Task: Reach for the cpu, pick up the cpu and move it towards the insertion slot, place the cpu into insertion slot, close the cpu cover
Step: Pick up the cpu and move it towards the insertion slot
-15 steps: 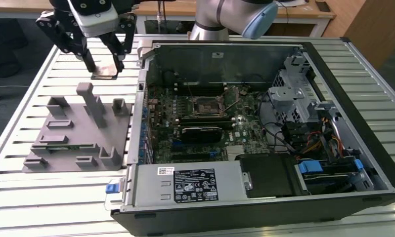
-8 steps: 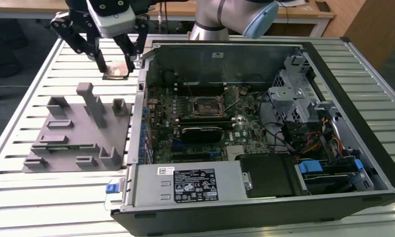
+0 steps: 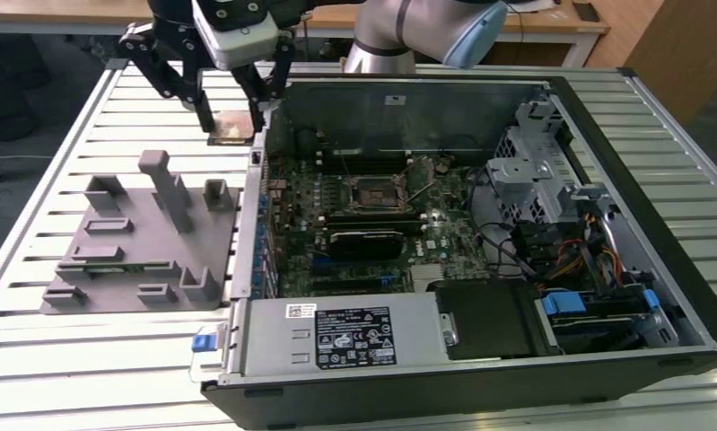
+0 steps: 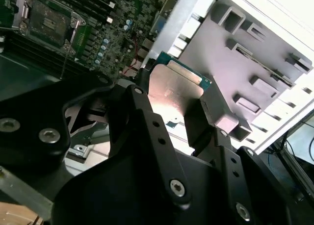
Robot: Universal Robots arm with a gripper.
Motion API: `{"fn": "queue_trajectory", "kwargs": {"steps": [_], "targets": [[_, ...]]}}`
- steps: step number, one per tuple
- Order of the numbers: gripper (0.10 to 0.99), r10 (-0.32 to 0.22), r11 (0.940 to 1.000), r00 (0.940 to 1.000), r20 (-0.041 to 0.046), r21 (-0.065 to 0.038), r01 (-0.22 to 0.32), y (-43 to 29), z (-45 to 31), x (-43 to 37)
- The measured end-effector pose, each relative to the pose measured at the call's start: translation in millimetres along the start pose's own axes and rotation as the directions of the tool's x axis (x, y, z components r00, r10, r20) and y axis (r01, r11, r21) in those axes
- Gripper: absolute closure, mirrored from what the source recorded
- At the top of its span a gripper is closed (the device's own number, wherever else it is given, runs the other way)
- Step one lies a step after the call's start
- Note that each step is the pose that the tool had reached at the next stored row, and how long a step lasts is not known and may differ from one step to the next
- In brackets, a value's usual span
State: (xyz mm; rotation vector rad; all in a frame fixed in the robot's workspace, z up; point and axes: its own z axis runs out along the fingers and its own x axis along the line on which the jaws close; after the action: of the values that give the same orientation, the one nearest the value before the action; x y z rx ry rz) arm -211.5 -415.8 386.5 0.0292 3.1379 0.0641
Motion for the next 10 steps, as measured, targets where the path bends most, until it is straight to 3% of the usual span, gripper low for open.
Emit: {"fn": "queue_trajectory", "kwargs": {"steps": [10], "targets": [[0.557,0.001,1.0,1.0,0.0,0.0,-0.001,0.5,0.8,-25.7]]}}
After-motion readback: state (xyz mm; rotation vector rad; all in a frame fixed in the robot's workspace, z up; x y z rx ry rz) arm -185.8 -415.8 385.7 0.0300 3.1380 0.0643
